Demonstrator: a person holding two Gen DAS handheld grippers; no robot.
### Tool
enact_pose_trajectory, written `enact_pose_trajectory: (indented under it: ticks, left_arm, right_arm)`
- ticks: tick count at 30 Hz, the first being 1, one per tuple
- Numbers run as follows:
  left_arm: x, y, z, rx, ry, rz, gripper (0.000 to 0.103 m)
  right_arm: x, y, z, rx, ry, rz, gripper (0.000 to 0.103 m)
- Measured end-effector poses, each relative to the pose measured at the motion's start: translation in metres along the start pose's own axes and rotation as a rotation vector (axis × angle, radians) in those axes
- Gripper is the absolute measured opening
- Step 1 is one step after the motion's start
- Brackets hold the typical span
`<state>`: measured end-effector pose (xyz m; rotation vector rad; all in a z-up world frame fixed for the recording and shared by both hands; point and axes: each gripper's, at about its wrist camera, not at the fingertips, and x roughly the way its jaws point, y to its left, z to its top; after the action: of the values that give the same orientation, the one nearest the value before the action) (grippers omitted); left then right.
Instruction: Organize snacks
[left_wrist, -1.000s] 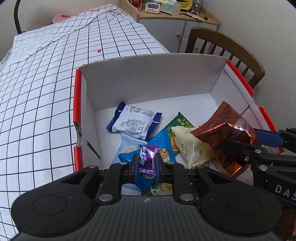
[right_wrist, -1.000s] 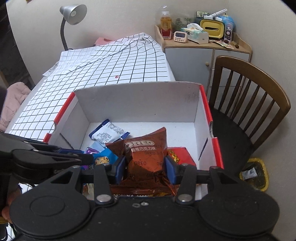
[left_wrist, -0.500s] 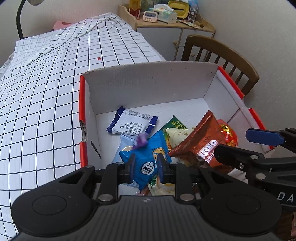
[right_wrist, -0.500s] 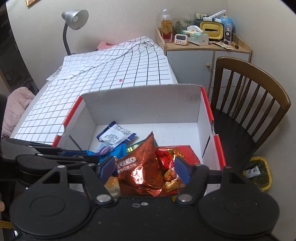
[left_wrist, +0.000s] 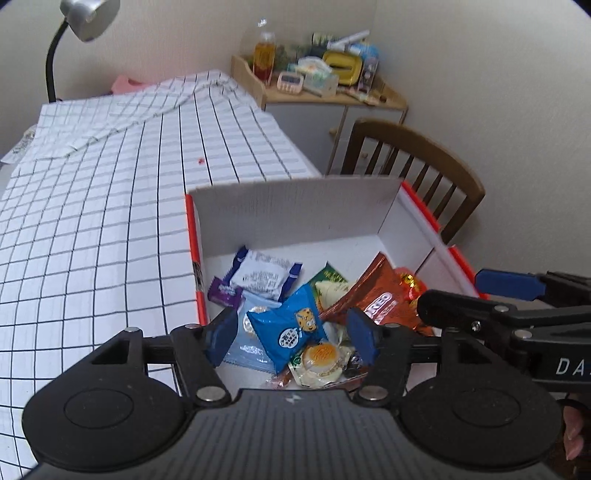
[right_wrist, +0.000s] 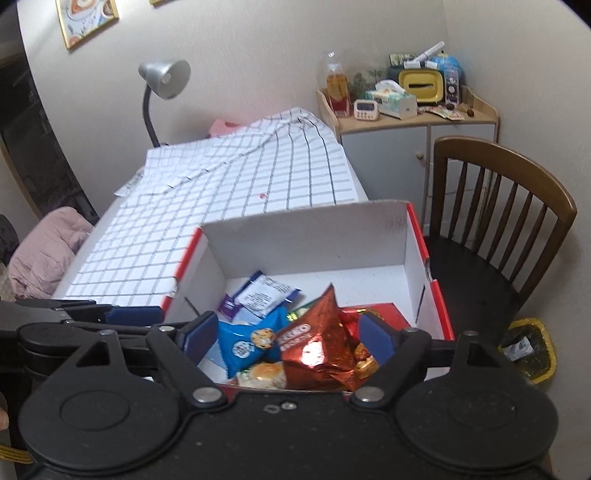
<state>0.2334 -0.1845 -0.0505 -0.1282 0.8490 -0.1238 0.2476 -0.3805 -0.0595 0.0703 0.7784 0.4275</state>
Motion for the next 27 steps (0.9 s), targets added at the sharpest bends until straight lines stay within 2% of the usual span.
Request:
enact_pose_trajectory:
  ticks: [4, 7, 10, 11, 13, 21, 23, 25, 27]
  left_arm:
    - [-0.018, 0.003, -0.002, 0.003, -0.027, -0.014, 0.066]
    - [-0.032, 0.004, -0.003, 0.002, -0.048, -0.028, 0.072]
    - [-0.045, 0.006, -0.003, -0.012, -0.06, -0.05, 0.073]
    - [-0.048, 0.006, -0.004, -0.015, -0.064, -0.055, 0.073]
    - [-0.056, 0.007, -0.005, -0.021, -0.07, -0.06, 0.083]
    - [-0.08, 0.008, -0.015, -0.012, -0.096, -0.054, 0.084]
    - [-0.086, 0.007, -0.018, -0.008, -0.106, -0.049, 0.088]
    - [-0.091, 0.006, -0.02, -0.007, -0.115, -0.054, 0.099]
    - [-0.096, 0.005, -0.022, -0.01, -0.126, -0.055, 0.101]
  right_arm:
    - [-0.017, 0.007, -0.003, -0.006, -0.049, 0.008, 0.088]
    - [-0.031, 0.012, -0.005, -0.008, -0.09, 0.023, 0.095]
    - [-0.043, 0.015, -0.008, 0.002, -0.12, 0.035, 0.1]
    - [-0.046, 0.016, -0.009, 0.005, -0.129, 0.037, 0.101]
    - [-0.053, 0.018, -0.012, 0.001, -0.147, 0.035, 0.102]
    - [-0.077, 0.028, -0.027, -0.03, -0.223, 0.025, 0.103]
    - [-0.083, 0.03, -0.031, -0.029, -0.247, 0.007, 0.103]
    - [-0.087, 0.032, -0.035, -0.026, -0.264, -0.004, 0.103]
    - [-0.092, 0.033, -0.039, -0.015, -0.276, -0.01, 0.103]
